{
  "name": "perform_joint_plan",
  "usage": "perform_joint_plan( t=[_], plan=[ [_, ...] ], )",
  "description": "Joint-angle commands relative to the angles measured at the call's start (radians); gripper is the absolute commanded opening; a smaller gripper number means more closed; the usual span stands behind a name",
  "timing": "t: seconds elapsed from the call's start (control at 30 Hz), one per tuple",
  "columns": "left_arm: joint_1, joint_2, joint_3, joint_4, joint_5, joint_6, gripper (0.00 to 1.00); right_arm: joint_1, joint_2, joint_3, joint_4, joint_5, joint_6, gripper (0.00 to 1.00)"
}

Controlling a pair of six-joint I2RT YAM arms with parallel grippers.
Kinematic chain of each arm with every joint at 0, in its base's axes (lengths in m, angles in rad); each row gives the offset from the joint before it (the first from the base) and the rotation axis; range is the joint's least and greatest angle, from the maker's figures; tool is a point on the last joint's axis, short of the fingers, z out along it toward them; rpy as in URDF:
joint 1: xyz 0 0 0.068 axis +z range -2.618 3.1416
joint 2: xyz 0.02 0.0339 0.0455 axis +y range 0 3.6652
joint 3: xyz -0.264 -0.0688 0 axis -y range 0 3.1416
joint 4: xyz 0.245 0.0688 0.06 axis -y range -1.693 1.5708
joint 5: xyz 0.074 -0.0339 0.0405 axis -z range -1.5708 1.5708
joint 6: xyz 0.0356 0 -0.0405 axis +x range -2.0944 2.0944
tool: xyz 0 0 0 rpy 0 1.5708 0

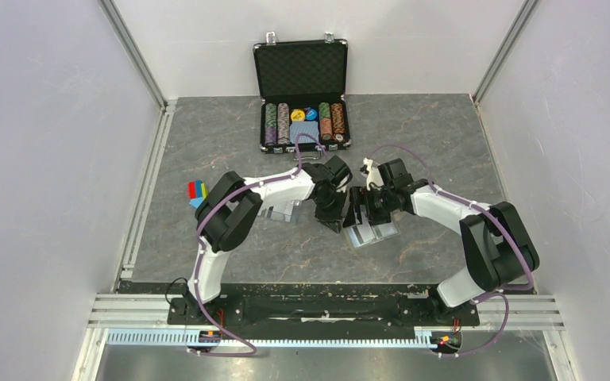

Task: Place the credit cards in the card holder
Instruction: Insert the credit card into the card holder.

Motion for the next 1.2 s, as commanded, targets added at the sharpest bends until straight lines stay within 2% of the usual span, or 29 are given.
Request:
perform_joint_plan(
  t=[0.0, 0.17, 0.27, 0.5, 0.53, 0.6, 0.63, 0.77, 0.87, 0.97, 1.1, 1.17],
  plan=[
    [0.007, -0.074, -0.046, 0.094, 0.039, -0.065, 0.12, 0.005, -0.03, 0.032, -0.032, -0.001, -0.045, 0.83],
    [0.031, -0.141, -0.118, 0.18, 0.073, -0.125, 0.26, 0.005, -0.012, 0.026, -0.051, 0.011, -0.053, 0.81],
    [0.046, -0.169, -0.168, 0.242, 0.098, -0.163, 0.29, 0.005, 0.004, 0.029, -0.083, 0.053, -0.083, 0.61],
    [0.045, -0.15, -0.194, 0.275, 0.124, -0.192, 0.3, 0.006, 0.021, 0.027, -0.138, 0.153, -0.149, 0.39],
    [0.045, -0.147, -0.197, 0.281, 0.126, -0.199, 0.3, 0.006, 0.02, 0.022, -0.137, 0.158, -0.149, 0.35],
    [0.042, -0.136, -0.2, 0.289, 0.13, -0.209, 0.3, 0.006, 0.022, 0.001, -0.12, 0.139, -0.139, 0.19],
    [0.04, -0.13, -0.199, 0.288, 0.131, -0.211, 0.3, 0.005, 0.025, -0.009, -0.104, 0.12, -0.126, 0.17],
    [0.034, -0.109, -0.189, 0.235, 0.089, -0.206, 0.29, 0.004, 0.066, -0.067, 0.01, -0.021, -0.044, 0.17],
    [0.034, -0.129, -0.187, 0.187, 0.02, -0.185, 0.3, -0.001, 0.094, -0.122, 0.159, -0.142, 0.069, 0.24],
    [0.034, -0.164, -0.17, 0.143, -0.044, -0.154, 0.32, -0.002, 0.121, -0.148, 0.28, -0.194, 0.168, 0.29],
    [0.034, -0.2, -0.149, 0.116, -0.086, -0.125, 0.35, 0.003, 0.156, -0.113, 0.319, -0.227, 0.213, 0.36],
    [0.034, -0.198, -0.139, 0.118, -0.076, -0.121, 0.35, 0.003, 0.164, -0.078, 0.276, -0.215, 0.185, 0.41]
  ],
)
